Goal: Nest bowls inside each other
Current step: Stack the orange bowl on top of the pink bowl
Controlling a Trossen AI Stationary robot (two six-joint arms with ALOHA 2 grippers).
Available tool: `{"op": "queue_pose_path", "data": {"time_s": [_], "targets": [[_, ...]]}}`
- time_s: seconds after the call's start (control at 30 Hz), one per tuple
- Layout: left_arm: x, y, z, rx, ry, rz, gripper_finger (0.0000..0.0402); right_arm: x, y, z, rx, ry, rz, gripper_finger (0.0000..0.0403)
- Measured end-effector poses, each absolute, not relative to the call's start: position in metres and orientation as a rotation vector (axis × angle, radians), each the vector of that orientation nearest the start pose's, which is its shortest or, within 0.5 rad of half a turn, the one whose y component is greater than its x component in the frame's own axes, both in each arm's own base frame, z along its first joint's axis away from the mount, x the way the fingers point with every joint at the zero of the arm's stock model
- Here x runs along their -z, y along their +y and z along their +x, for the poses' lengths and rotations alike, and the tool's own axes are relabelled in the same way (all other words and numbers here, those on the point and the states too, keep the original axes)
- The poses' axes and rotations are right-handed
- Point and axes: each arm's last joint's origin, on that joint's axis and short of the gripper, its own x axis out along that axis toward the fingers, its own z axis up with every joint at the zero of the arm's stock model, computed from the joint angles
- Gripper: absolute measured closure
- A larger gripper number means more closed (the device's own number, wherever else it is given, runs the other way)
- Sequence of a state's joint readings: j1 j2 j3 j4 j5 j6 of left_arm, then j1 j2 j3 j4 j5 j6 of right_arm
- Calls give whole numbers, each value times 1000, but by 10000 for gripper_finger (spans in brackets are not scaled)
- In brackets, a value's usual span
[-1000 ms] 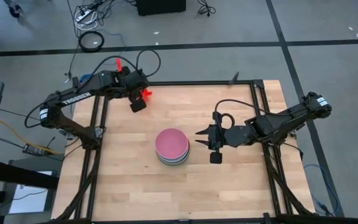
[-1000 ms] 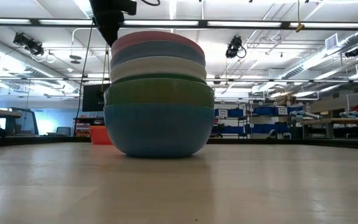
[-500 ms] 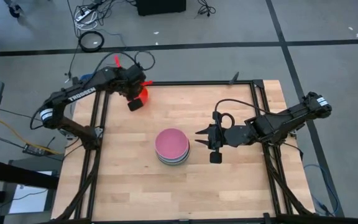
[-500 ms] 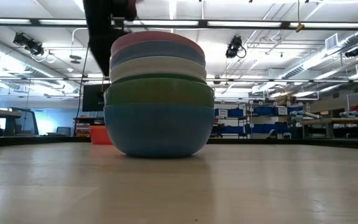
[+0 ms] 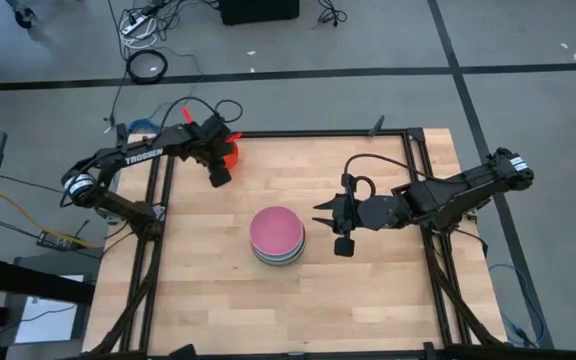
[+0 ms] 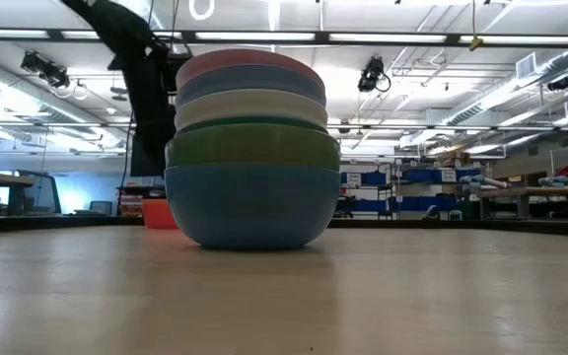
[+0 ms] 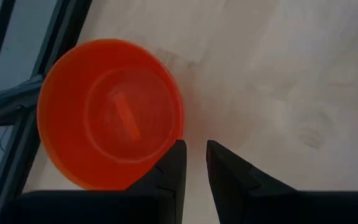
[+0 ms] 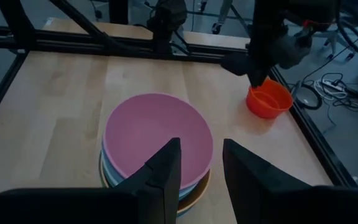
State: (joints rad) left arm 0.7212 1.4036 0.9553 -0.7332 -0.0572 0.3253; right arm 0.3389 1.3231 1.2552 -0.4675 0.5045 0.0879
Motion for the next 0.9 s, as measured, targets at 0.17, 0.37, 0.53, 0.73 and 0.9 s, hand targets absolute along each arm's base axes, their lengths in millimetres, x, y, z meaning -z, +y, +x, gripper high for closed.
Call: {"op": "queue_pose_path", "data": {"time_s": [0.17, 0.37, 0.53, 0.73, 0.9], "targets": [[-220, 179, 192, -506, 1196, -90, 330, -355, 78, 273, 190, 482, -121, 296], [-216, 185, 185, -499, 1219, -123, 330, -355, 77, 274, 193, 481, -114, 296], [-204, 188, 184, -430, 1255, -221, 330, -355, 77, 274, 194, 479, -105, 296], [-196, 193, 189, -424, 1257, -212, 330, -355, 77, 274, 195, 478, -95, 296], [-196, 195, 191, -443, 1245, -194, 330, -355, 76, 274, 199, 478, -93, 296]]}}
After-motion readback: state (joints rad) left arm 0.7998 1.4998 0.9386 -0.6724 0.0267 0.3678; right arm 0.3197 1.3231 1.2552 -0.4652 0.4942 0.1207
